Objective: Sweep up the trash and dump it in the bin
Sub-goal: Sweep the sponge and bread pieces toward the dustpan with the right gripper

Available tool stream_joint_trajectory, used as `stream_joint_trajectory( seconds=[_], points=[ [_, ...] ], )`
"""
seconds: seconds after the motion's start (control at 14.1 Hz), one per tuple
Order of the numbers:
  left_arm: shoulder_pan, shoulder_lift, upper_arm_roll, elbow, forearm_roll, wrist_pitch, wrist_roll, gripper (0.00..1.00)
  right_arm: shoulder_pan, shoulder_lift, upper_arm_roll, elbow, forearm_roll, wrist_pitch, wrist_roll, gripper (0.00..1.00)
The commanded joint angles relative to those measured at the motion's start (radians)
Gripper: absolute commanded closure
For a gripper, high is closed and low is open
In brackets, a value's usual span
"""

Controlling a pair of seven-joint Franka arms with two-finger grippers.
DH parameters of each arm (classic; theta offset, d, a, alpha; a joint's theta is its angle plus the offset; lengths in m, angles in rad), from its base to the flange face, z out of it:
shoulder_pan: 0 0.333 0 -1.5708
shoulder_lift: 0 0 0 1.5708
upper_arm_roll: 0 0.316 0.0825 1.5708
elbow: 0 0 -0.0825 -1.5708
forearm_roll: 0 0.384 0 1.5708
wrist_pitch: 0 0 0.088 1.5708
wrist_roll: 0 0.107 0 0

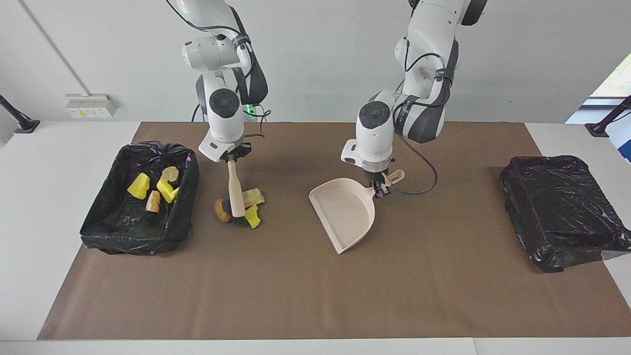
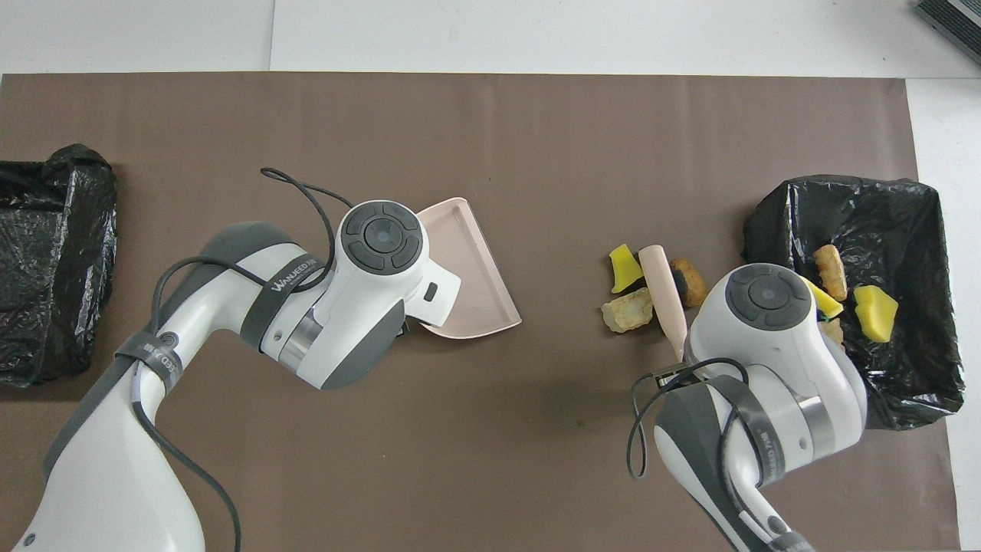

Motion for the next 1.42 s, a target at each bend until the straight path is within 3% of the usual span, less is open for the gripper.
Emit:
stream_joint_trajectory(
  seconds=[0.0,0.28,0.57,0.78,0.99,1.35],
  points=[
    [-0.023,-0.064,0.008,-0.095,-0.015,0.016,0.019,1.0,0.016,0.073,0.001,0.146,0.07,-0.116,-0.017,1.0],
    [0.002,-0.084,0.011,-0.135,-0.012,0.018,0.018,1.0,-0.022,0.062,-0.017,0.282,0.007,-0.282,0.0,1.0],
    [-0.039,-0.112,0.011,-0.172,0.025,0.031,0.001,1.0,-0.096,0.055,-0.005,0.207,-0.193,-0.184,0.0,1.0],
    [-0.067,-0.148,0.011,-0.235,0.126,0.059,-0.05,1.0,-0.095,0.056,-0.005,0.139,-0.203,-0.113,0.003,1.0],
    [-0.095,-0.17,0.011,-0.263,0.128,0.074,-0.096,1.0,-0.085,0.081,-0.002,0.115,-0.145,-0.105,0.0,1.0],
    [-0.093,-0.161,0.009,-0.278,0.128,0.082,-0.113,1.0,-0.032,0.082,-0.001,0.113,0.183,-0.112,-0.012,1.0]
  ],
)
